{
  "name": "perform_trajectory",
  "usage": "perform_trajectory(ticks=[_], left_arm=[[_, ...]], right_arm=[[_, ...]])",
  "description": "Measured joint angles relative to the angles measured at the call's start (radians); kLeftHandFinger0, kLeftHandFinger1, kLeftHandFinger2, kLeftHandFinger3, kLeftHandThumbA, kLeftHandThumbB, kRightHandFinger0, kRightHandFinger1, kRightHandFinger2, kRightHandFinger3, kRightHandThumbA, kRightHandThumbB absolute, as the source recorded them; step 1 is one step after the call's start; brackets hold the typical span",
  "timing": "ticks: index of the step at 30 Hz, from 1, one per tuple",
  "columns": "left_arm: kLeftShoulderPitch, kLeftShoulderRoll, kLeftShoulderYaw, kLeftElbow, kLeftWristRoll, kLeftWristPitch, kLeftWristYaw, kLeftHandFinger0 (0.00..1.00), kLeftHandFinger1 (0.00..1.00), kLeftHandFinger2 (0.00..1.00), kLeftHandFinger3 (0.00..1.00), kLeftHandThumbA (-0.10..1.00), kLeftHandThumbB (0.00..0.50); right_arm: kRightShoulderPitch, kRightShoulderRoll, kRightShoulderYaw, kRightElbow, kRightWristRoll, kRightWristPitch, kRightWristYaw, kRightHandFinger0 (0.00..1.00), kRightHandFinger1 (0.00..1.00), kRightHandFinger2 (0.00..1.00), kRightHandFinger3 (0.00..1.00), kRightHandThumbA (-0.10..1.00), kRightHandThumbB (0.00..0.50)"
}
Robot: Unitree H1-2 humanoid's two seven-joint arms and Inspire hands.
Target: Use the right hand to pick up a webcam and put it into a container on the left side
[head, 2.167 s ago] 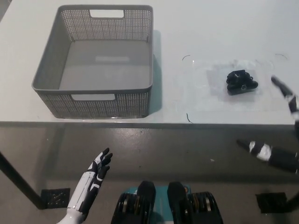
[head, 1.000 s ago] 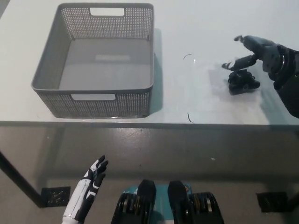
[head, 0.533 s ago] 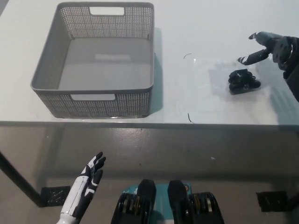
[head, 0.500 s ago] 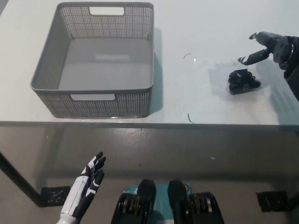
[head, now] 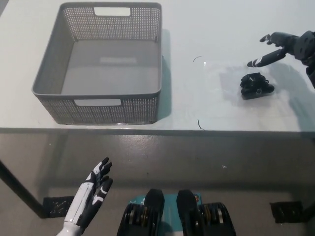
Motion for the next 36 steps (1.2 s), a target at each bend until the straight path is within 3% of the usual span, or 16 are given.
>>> perform_trajectory(ticks=[2,12,22,24,26,36], left_arm=[[-0.005,0.0,0.0,0.0,0.0,0.0,0.0,1.0,1.0,1.0,1.0,0.89,0.114],[-0.015,0.002,-0.003,0.0,0.001,0.002,-0.004,1.0,1.0,1.0,1.0,0.87,0.12],[-0.024,0.006,-0.003,0.0,0.003,0.004,-0.012,1.0,1.0,1.0,1.0,0.87,0.112],[-0.032,0.008,-0.003,0.0,0.003,0.003,-0.013,1.0,1.0,1.0,1.0,0.87,0.117],[-0.038,0.01,-0.003,0.0,0.003,0.004,-0.013,1.0,1.0,1.0,1.0,0.87,0.111],[-0.047,0.011,-0.004,0.0,0.006,0.008,-0.014,1.0,1.0,1.0,1.0,0.87,0.11]], right_arm=[[-0.004,0.0,-0.005,0.0,0.01,-0.01,0.013,1.0,1.0,1.0,1.0,0.85,0.5],[-0.006,0.003,-0.011,-0.019,0.033,-0.02,0.068,1.0,1.0,1.0,1.0,0.84,0.5],[-0.006,0.014,-0.006,0.02,0.032,-0.021,0.075,1.0,1.0,1.0,1.0,0.69,0.5],[-0.006,0.018,-0.003,0.037,0.032,-0.021,0.075,1.0,1.0,1.0,1.0,0.69,0.5],[-0.006,0.022,0.006,0.051,0.031,-0.021,0.075,1.0,1.0,1.0,1.0,0.76,0.5],[0.0,0.034,0.054,0.086,0.02,-0.048,0.074,1.0,1.0,1.0,1.0,0.72,0.5]])
